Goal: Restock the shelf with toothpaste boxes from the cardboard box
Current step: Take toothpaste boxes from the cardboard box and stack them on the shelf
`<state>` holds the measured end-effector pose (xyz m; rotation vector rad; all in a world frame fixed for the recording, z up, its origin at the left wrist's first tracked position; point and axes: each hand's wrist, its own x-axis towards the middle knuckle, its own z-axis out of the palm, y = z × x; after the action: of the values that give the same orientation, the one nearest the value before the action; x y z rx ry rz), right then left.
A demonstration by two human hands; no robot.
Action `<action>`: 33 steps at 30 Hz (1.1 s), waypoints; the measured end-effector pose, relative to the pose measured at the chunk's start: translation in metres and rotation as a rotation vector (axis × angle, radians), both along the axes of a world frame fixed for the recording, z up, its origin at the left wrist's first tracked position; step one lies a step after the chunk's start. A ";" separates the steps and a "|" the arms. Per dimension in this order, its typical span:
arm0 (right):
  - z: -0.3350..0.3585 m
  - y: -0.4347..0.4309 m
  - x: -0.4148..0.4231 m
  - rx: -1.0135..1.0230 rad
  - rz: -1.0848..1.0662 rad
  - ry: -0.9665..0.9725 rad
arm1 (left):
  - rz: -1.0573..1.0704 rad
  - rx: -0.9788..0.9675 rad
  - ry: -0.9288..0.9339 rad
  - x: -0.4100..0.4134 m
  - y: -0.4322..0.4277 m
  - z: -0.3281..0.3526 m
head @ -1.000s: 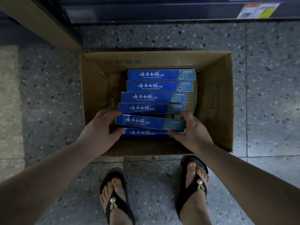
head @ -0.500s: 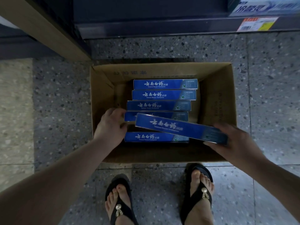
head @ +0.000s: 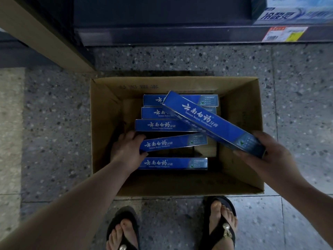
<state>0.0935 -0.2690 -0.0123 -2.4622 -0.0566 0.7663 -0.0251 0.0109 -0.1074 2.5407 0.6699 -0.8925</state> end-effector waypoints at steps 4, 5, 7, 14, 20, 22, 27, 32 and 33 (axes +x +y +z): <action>0.011 0.006 0.004 0.058 0.039 0.000 | 0.023 -0.120 -0.061 0.002 -0.002 0.012; 0.018 0.007 0.006 0.079 0.043 0.003 | 0.012 -0.143 -0.079 0.002 -0.002 0.021; 0.038 0.007 0.007 0.107 0.050 -0.004 | -0.023 -0.158 -0.097 -0.002 0.000 0.046; 0.179 -0.006 -0.001 0.159 0.079 -0.079 | 0.137 -0.229 -0.213 -0.026 0.005 0.204; 0.357 -0.036 -0.011 0.197 0.058 -0.135 | 0.159 -0.319 -0.264 -0.036 0.009 0.380; 0.424 -0.050 -0.020 0.245 -0.003 -0.139 | 0.153 -0.379 -0.275 -0.034 0.003 0.440; 0.579 -0.102 -0.060 0.282 -0.144 -0.230 | 0.058 -0.488 -0.434 -0.025 -0.035 0.586; 0.677 -0.185 -0.110 0.256 -0.341 -0.372 | -0.135 -0.585 -0.609 -0.002 -0.099 0.707; 0.691 -0.204 -0.121 0.238 -0.371 -0.396 | -0.159 -0.613 -0.632 0.002 -0.115 0.724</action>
<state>-0.0272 -0.4730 0.6791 -2.2649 0.1502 0.1029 -0.0233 -0.1036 0.6171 2.1291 -0.0119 -0.2302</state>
